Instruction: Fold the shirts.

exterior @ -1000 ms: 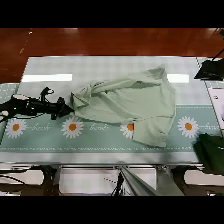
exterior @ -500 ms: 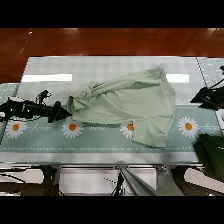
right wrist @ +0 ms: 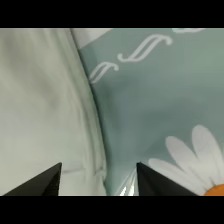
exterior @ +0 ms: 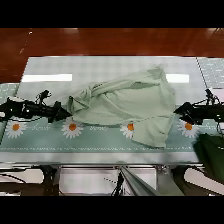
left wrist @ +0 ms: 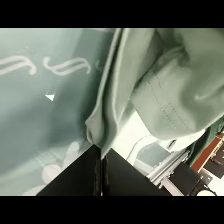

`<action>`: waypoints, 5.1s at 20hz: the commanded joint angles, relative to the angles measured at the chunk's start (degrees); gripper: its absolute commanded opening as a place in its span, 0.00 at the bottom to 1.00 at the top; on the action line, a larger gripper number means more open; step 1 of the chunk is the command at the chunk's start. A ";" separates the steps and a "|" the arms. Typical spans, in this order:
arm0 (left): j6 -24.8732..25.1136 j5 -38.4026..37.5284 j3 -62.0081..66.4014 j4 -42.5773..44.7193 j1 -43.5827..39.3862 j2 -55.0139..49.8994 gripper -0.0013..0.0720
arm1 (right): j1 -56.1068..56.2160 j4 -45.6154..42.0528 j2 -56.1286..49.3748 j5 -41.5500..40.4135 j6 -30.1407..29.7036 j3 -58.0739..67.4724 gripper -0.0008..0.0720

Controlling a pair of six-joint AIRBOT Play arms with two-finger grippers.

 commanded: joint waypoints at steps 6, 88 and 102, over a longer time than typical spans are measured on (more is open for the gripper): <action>0.28 -2.14 2.19 -3.30 0.04 0.07 0.05 | 11.72 3.02 -3.02 -3.10 -0.28 -0.98 0.07; -14.91 11.58 26.25 13.99 -12.48 -2.05 0.05 | 20.68 -23.15 -32.33 25.51 13.84 66.69 0.07; -14.91 8.66 26.25 14.38 -10.80 -2.05 0.05 | 20.68 -25.55 -32.33 29.03 15.72 66.66 0.07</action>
